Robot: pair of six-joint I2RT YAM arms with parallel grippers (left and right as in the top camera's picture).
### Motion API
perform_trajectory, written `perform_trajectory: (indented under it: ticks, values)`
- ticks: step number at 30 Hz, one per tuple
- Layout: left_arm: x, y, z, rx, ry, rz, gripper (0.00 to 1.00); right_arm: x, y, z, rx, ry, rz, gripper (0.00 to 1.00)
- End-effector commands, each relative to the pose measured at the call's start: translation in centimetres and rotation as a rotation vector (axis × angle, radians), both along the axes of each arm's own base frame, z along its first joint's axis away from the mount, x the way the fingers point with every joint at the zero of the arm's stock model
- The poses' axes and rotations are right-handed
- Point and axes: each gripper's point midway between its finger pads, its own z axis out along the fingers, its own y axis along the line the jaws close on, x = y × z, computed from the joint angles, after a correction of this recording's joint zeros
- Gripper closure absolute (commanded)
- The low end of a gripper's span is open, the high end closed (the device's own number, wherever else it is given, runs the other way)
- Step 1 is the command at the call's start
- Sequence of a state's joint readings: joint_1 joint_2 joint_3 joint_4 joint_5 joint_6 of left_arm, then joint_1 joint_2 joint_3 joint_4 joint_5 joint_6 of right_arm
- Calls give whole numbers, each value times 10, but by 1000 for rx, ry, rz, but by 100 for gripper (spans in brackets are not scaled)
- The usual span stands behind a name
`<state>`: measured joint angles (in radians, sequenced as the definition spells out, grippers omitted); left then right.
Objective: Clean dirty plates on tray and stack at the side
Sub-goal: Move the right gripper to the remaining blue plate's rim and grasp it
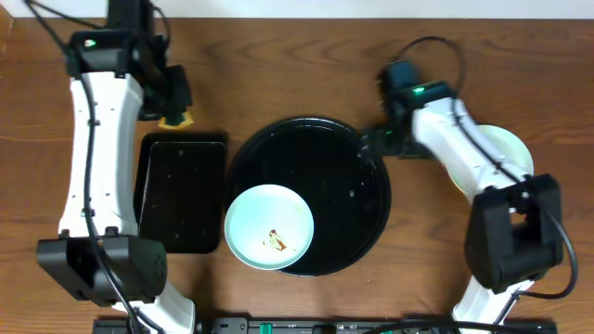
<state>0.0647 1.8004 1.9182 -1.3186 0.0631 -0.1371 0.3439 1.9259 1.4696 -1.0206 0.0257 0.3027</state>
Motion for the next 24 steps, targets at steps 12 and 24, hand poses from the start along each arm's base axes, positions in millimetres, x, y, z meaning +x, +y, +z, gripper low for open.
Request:
perform_trajectory:
  ticks: [12, 24]
  values:
    - [-30, 49, -49, -66, 140, 170, 76, -93, 130, 6, 302, 251, 203, 19]
    - [-40, 43, -63, -92, 193, 167, 81, -167, 185, -7, 313, 391, 256, 19]
